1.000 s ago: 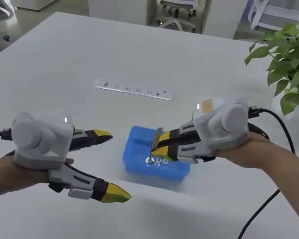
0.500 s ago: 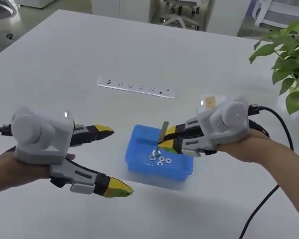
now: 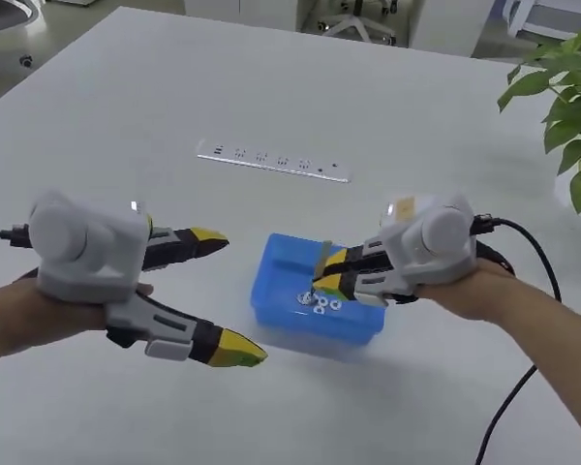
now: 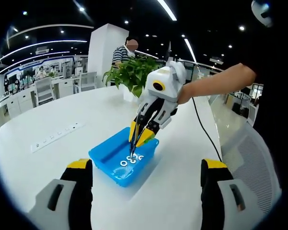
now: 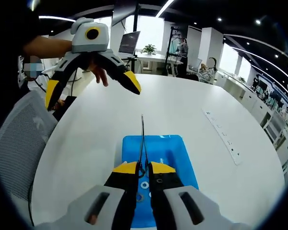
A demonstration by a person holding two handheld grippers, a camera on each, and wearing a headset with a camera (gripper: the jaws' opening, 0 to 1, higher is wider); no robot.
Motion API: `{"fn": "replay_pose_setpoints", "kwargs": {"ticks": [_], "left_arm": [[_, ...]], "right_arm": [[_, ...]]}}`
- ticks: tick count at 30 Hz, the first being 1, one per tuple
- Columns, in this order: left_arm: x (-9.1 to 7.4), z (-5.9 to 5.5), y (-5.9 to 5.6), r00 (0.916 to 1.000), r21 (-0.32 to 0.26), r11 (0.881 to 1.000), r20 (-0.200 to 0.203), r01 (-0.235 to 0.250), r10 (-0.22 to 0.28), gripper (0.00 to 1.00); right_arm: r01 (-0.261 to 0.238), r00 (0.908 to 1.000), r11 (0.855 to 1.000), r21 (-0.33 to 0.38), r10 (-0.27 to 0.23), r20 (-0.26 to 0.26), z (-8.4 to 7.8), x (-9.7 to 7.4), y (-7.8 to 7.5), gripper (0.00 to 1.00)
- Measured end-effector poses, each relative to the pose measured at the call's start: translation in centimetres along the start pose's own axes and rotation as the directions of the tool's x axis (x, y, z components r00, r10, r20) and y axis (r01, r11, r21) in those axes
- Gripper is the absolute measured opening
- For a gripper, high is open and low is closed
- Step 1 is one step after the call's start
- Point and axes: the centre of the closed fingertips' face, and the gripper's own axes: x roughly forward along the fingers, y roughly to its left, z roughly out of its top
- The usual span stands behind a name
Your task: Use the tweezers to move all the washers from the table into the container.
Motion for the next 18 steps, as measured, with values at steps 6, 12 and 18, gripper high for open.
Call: {"fn": "replay_pose_setpoints", "kwargs": {"ticks": [6, 12, 18], "left_arm": [[0.2, 0.1, 0.3, 1.0000, -0.001, 1.000, -0.002, 0.002, -0.002, 0.99], [0.6, 0.6, 0.5, 0.9999, 0.018, 1.000, 0.008, 0.013, -0.013, 0.93], [1.2, 1.2, 0.9, 0.9997, 0.042, 0.999, 0.004, 0.026, -0.026, 0.83]], "right_arm": [[0.003, 1.0000, 1.000, 0.018, -0.003, -0.003, -0.8, 0.7, -0.3, 0.09], [0.003, 1.0000, 1.000, 0.030, -0.003, -0.009, -1.3, 1.4, -0.4, 0.09], [-0.017, 0.9995, 1.000, 0.022, 0.017, -0.025, -1.8, 1.9, -0.2, 0.09]]}}
